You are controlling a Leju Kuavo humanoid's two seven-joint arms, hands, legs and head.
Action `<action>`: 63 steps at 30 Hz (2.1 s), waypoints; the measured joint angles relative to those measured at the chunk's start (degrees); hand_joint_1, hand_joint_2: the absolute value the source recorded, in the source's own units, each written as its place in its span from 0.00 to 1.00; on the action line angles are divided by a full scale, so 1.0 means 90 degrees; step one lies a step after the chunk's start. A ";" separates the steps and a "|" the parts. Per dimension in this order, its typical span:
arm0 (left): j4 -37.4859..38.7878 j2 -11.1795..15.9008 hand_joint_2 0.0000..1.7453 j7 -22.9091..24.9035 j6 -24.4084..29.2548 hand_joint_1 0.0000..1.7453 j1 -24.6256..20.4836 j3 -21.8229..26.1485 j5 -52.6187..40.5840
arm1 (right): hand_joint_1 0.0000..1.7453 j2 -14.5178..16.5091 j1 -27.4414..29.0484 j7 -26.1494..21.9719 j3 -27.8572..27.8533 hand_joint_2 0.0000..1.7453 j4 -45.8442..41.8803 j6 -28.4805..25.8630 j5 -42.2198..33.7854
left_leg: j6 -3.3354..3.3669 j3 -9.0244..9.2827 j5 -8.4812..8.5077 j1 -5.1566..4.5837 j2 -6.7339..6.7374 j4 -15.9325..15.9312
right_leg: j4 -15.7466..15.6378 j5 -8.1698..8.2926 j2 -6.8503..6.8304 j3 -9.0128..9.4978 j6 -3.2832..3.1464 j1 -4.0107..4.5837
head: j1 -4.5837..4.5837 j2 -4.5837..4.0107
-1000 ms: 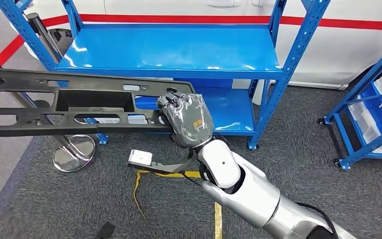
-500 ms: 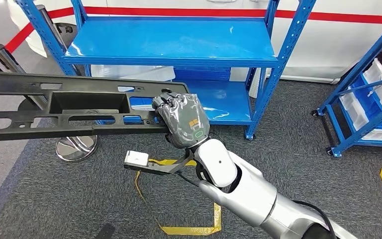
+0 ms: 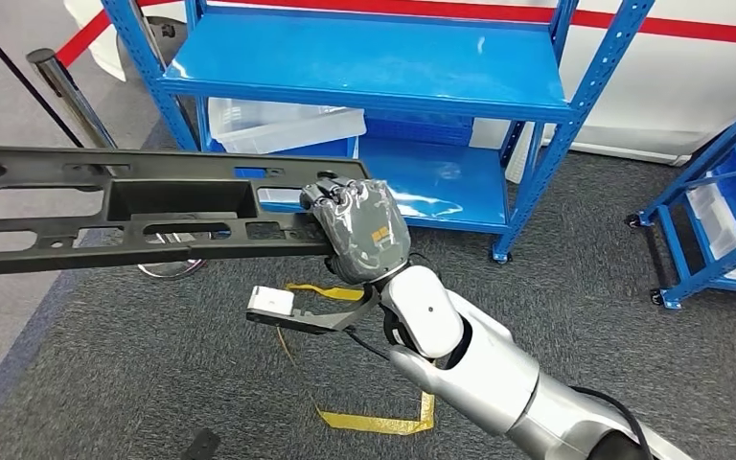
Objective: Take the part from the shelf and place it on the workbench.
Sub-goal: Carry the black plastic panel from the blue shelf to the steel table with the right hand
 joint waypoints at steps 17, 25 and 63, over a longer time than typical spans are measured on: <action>0.0004 0.0034 1.00 -0.0175 -0.0180 0.00 0.0019 0.0000 0.0026 | 1.00 -0.0005 -0.0022 -0.0007 0.0001 1.00 -0.0055 -0.0004 0.0082 | 0.0011 -0.0107 0.0019 0.0071 0.0465 0.0127 | 0.0267 -0.0259 -0.0601 -0.0075 0.0292 -0.0097 | -0.0103 0.0000; 0.0004 0.0039 1.00 -0.0200 -0.0225 0.00 0.0013 0.0002 0.0041 | 1.00 -0.0041 0.0015 -0.0052 0.0000 1.00 -0.0053 -0.0007 0.0146 | 0.0151 -0.0157 0.0091 -0.0039 -0.0071 0.0129 | 0.1061 -0.0405 -0.0047 -0.0423 0.0057 0.0014 | -0.0085 0.0000; 0.0010 0.0076 1.00 -0.0318 -0.0194 0.00 0.0054 0.0002 0.0048 | 1.00 -0.0067 0.0000 -0.0075 0.0000 1.00 -0.0165 0.0001 0.0205 | -0.0074 -0.0370 0.0192 0.0029 -0.0258 0.0200 | 0.0026 -0.0096 0.0027 0.0093 0.0042 -0.0036 | -0.0192 0.0000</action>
